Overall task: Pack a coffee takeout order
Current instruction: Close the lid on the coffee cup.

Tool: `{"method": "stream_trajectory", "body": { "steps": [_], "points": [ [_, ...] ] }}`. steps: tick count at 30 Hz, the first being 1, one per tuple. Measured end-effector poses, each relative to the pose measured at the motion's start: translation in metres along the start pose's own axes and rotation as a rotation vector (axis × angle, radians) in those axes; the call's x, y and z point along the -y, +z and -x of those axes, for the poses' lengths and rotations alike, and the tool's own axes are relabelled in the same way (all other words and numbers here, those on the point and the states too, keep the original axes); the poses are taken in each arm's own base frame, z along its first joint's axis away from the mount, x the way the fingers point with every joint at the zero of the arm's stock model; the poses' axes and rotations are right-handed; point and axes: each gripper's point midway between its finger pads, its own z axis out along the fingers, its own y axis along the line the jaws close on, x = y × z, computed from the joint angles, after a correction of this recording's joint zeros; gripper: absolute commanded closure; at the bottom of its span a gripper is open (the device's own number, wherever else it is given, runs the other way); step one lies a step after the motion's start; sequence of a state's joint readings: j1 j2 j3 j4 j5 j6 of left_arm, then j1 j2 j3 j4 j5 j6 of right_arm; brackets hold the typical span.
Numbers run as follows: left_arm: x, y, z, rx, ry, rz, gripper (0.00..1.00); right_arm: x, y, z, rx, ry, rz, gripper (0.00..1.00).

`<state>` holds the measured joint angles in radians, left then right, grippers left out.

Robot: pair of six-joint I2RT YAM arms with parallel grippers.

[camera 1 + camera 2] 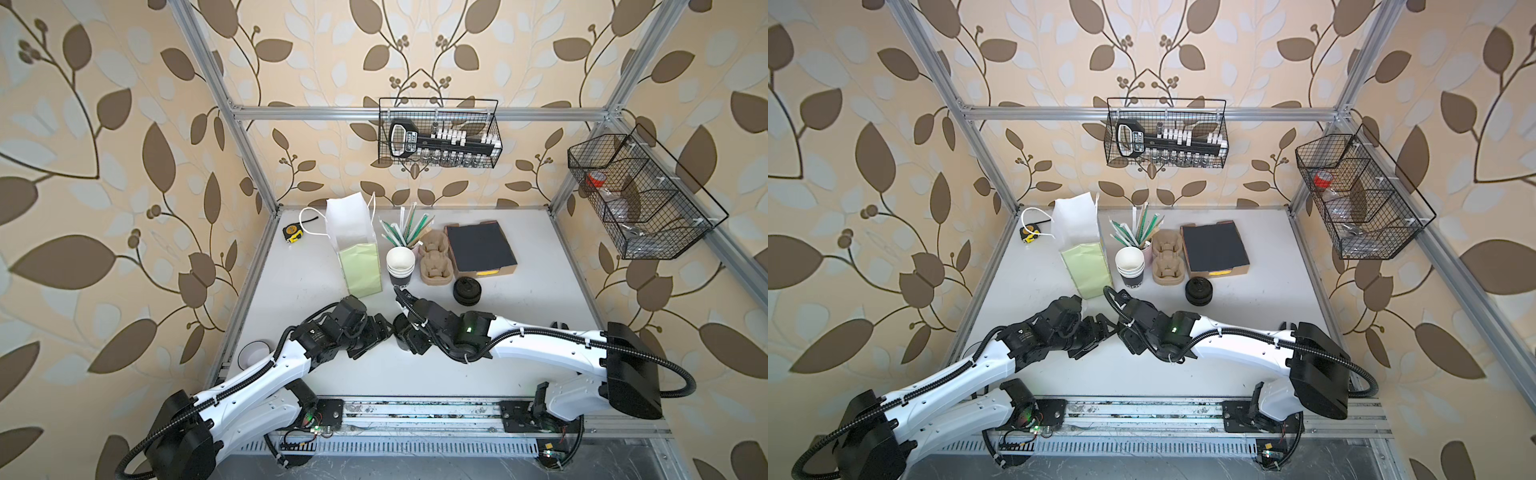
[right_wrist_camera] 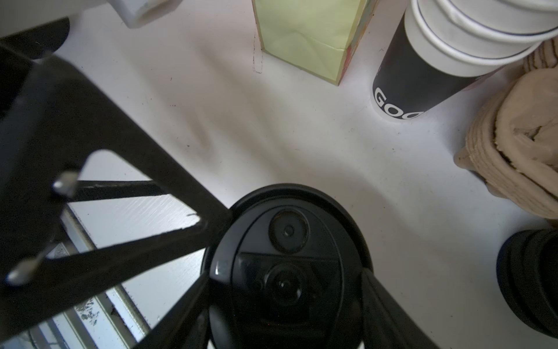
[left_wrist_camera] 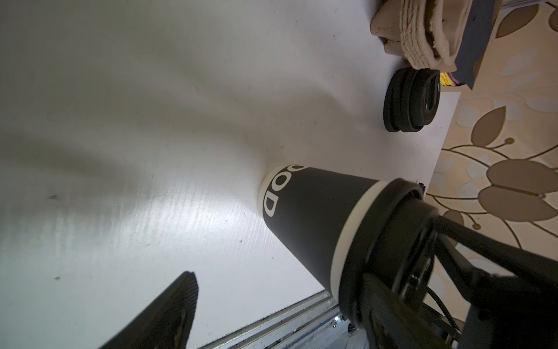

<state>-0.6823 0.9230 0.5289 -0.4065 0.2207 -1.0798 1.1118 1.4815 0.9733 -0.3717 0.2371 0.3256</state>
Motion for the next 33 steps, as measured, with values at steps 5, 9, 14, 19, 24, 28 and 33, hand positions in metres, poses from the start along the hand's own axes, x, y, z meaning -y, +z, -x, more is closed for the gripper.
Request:
{"method": "stream_trajectory", "body": {
  "steps": [5,9,14,19,24,28,33],
  "points": [
    [-0.005,-0.011,-0.004,-0.008,0.001,0.036,0.08,-0.001,0.002,0.001,0.001,0.018,0.004,0.31],
    [-0.002,-0.015,-0.011,-0.037,-0.006,0.010,0.07,0.001,0.002,0.001,-0.004,0.037,0.014,0.32],
    [-0.007,-0.016,-0.021,-0.062,-0.032,-0.042,0.05,0.000,0.002,0.002,-0.008,0.048,0.022,0.32],
    [-0.007,-0.010,-0.025,-0.089,-0.047,-0.055,0.04,-0.001,0.002,0.002,-0.011,0.052,0.022,0.32],
    [-0.007,-0.002,-0.029,-0.110,-0.064,-0.087,0.03,-0.003,0.002,0.001,-0.007,0.051,0.014,0.32],
    [-0.005,-0.001,-0.029,-0.110,-0.064,-0.097,0.03,-0.004,0.003,0.002,-0.001,0.056,0.005,0.32],
    [-0.007,0.002,-0.030,-0.114,-0.065,-0.095,0.04,-0.004,0.002,0.002,0.006,0.063,-0.006,0.32]
  ]
}}
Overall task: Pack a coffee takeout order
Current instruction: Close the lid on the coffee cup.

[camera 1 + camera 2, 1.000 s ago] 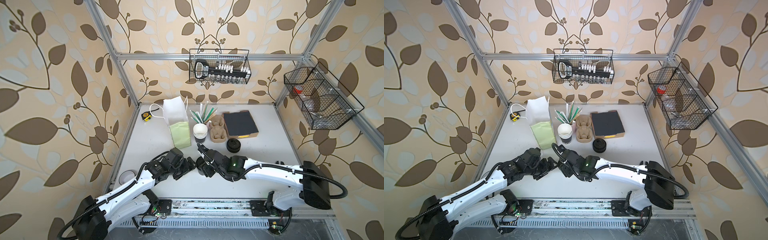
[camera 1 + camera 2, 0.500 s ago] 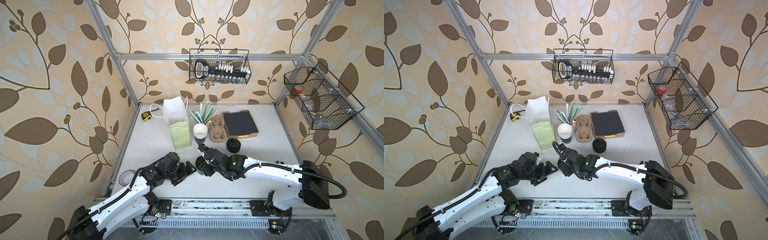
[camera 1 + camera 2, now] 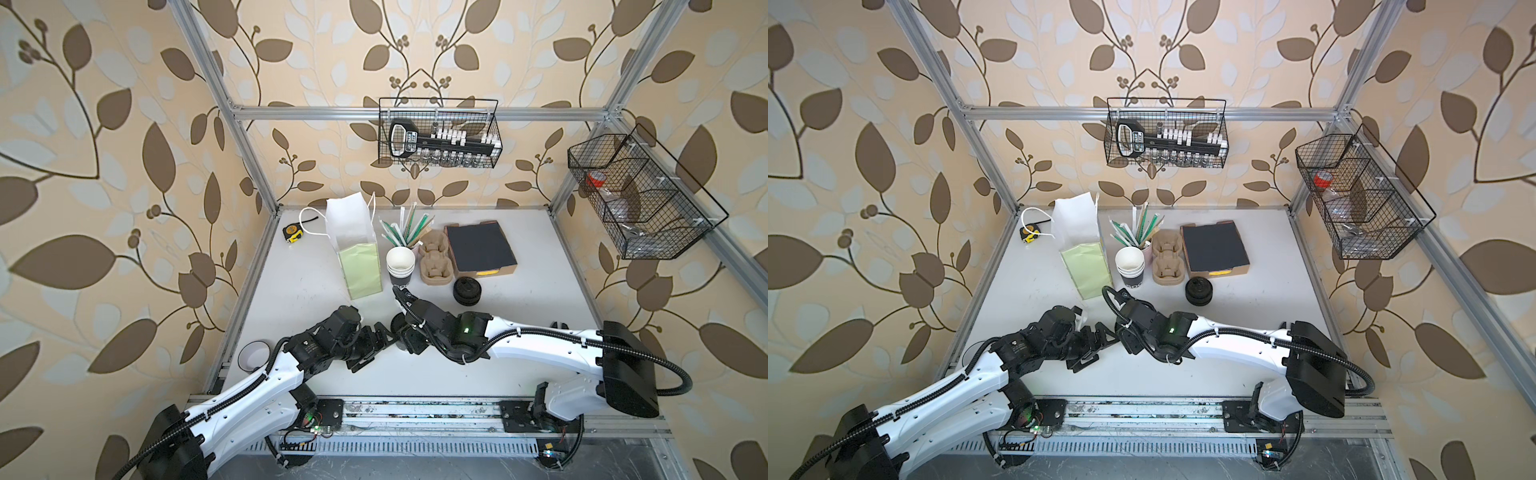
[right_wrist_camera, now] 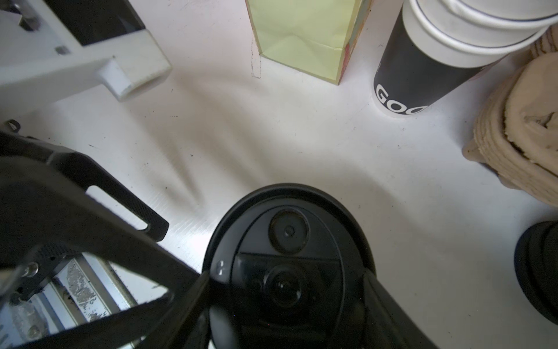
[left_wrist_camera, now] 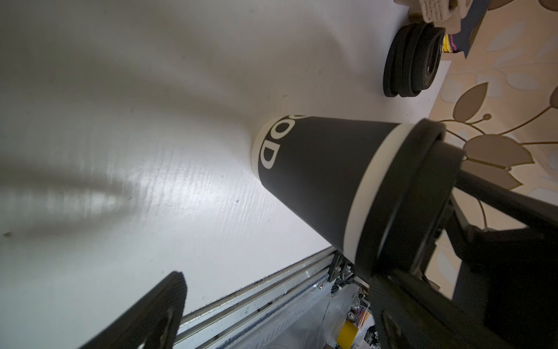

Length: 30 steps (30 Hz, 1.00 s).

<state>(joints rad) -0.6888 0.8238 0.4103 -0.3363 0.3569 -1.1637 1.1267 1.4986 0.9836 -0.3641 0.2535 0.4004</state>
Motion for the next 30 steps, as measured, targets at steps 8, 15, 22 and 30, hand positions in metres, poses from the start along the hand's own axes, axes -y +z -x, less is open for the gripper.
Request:
{"method": "stream_trajectory", "body": {
  "steps": [8,15,22,30],
  "points": [
    [0.000,0.001,0.002,0.014,0.015,-0.016,0.08,0.000,0.001,-0.001,0.024,0.018,-0.004,0.32],
    [-0.001,0.003,0.004,0.035,0.030,-0.053,0.12,0.000,0.002,-0.001,0.057,0.045,-0.024,0.33],
    [-0.002,0.001,0.008,0.072,0.044,-0.067,0.14,-0.001,0.003,0.001,0.093,0.068,-0.034,0.33],
    [-0.002,-0.003,0.011,0.089,0.055,-0.031,0.11,0.002,0.002,0.003,0.092,0.084,-0.033,0.33]
  ]
}}
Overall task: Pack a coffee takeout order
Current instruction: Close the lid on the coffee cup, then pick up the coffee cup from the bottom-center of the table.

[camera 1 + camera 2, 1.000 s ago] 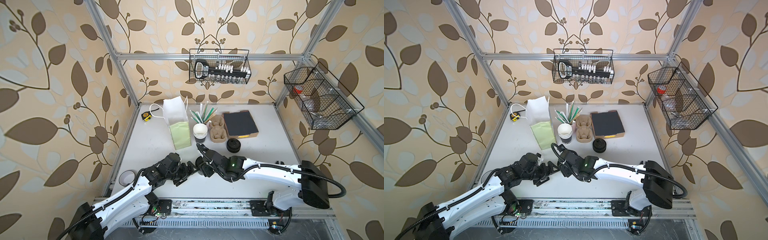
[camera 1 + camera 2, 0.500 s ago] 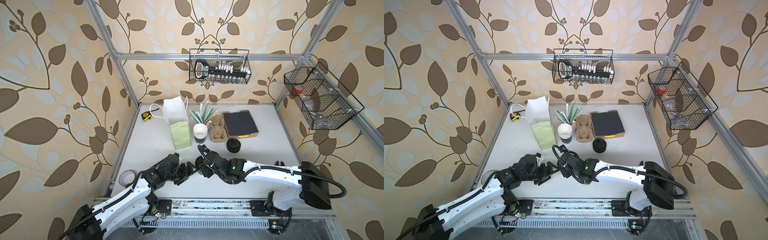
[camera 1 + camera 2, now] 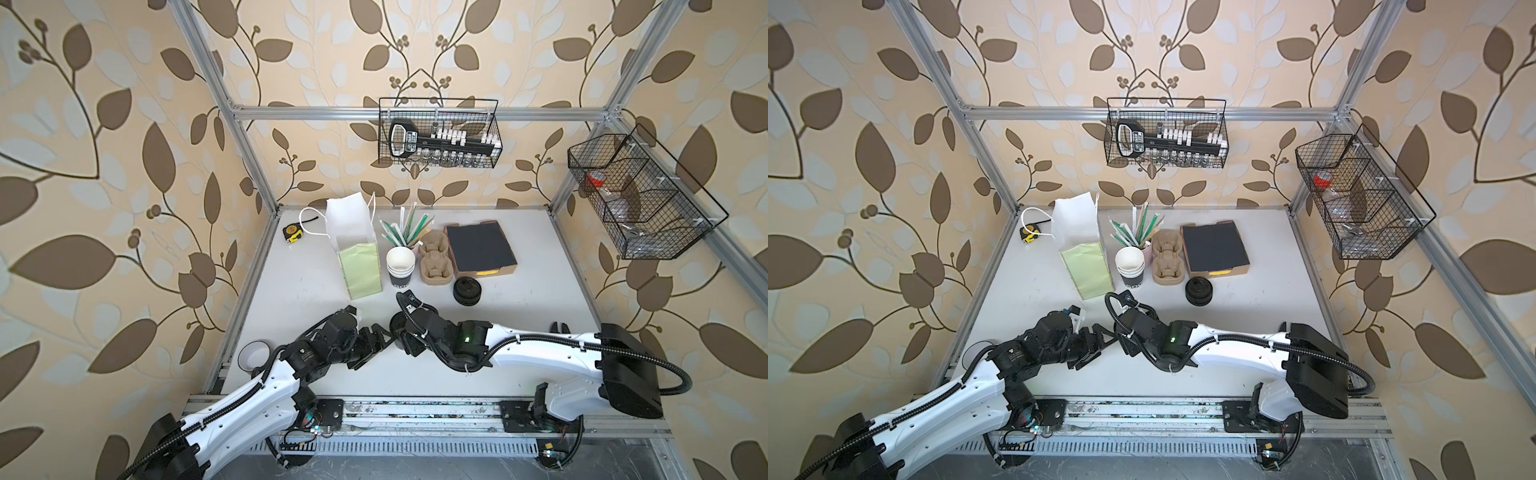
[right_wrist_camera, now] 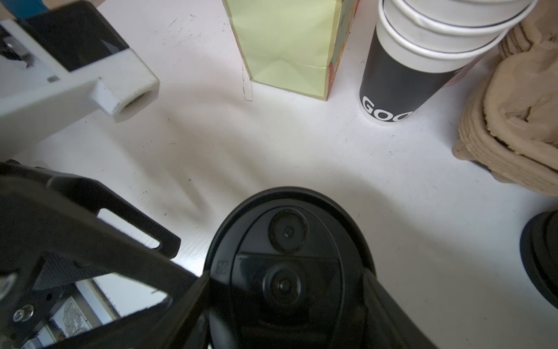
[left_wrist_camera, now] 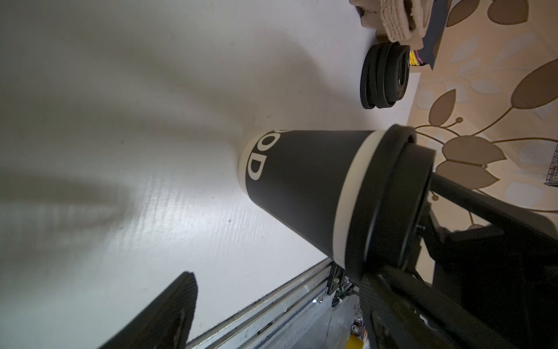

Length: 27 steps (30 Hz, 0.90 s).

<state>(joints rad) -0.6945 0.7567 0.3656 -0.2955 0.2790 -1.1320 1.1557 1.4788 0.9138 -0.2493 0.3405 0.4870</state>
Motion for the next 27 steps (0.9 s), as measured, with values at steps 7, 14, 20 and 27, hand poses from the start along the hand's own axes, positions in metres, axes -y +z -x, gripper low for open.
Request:
{"method": "stream_trajectory", "body": {
  "steps": [7,14,20,27],
  "points": [
    [-0.007,-0.024,0.008,0.060,0.028,0.104,0.06,0.010,-0.008,0.000,-0.042,0.073,0.028,0.33],
    [-0.003,-0.033,0.009,0.078,0.047,0.091,0.06,0.010,-0.014,-0.003,-0.085,0.065,0.022,0.33],
    [-0.008,-0.032,0.007,0.069,0.043,0.113,0.06,0.010,-0.020,-0.007,-0.124,0.055,0.008,0.33],
    [-0.010,-0.030,0.007,0.064,0.043,0.123,0.06,0.034,-0.032,-0.016,-0.193,0.060,-0.055,0.32]
  ]
}}
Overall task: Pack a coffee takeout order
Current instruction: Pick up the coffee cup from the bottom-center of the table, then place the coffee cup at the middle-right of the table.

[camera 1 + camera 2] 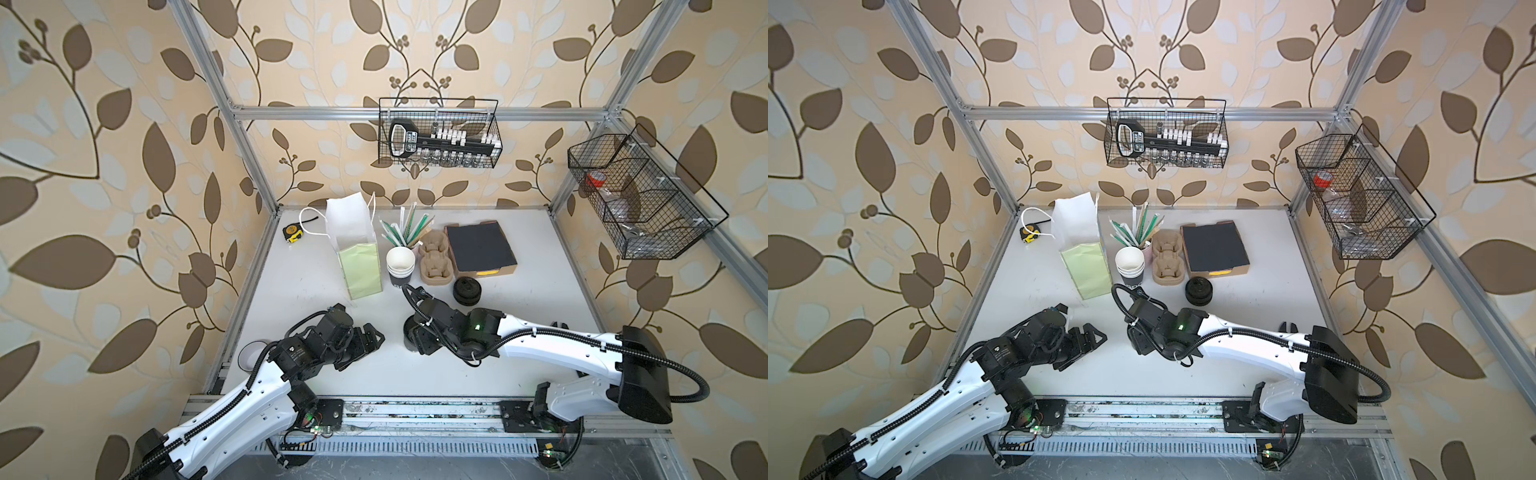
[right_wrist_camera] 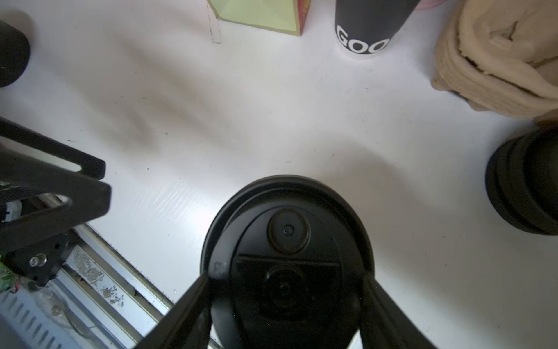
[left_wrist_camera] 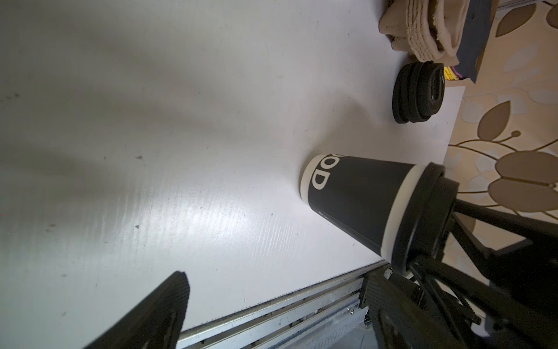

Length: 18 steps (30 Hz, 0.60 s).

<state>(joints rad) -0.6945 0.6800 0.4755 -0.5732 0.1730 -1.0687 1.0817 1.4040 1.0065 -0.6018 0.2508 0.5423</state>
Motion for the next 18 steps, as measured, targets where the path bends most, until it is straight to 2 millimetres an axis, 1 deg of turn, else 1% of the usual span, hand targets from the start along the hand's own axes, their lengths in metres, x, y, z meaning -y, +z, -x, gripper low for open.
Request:
{"method": "stream_trajectory", "body": {
  "steps": [4,7,10,15,18],
  "points": [
    [0.000,0.000,0.000,0.001,0.008,0.000,0.05,0.028,-0.008,-0.007,-0.045,0.028,-0.060,0.33],
    [0.004,-0.003,0.002,0.008,0.024,-0.005,0.05,0.061,-0.018,-0.013,-0.073,0.077,-0.124,0.33],
    [0.010,-0.007,0.008,0.028,0.049,-0.001,0.04,0.103,-0.035,-0.013,-0.067,0.164,-0.194,0.33],
    [0.023,-0.014,0.018,0.054,0.097,0.010,0.04,0.172,-0.072,-0.003,0.034,0.358,-0.283,0.33],
    [0.027,-0.015,0.020,0.053,0.116,0.015,0.04,0.206,-0.086,-0.004,0.070,0.457,-0.336,0.33]
  ]
}}
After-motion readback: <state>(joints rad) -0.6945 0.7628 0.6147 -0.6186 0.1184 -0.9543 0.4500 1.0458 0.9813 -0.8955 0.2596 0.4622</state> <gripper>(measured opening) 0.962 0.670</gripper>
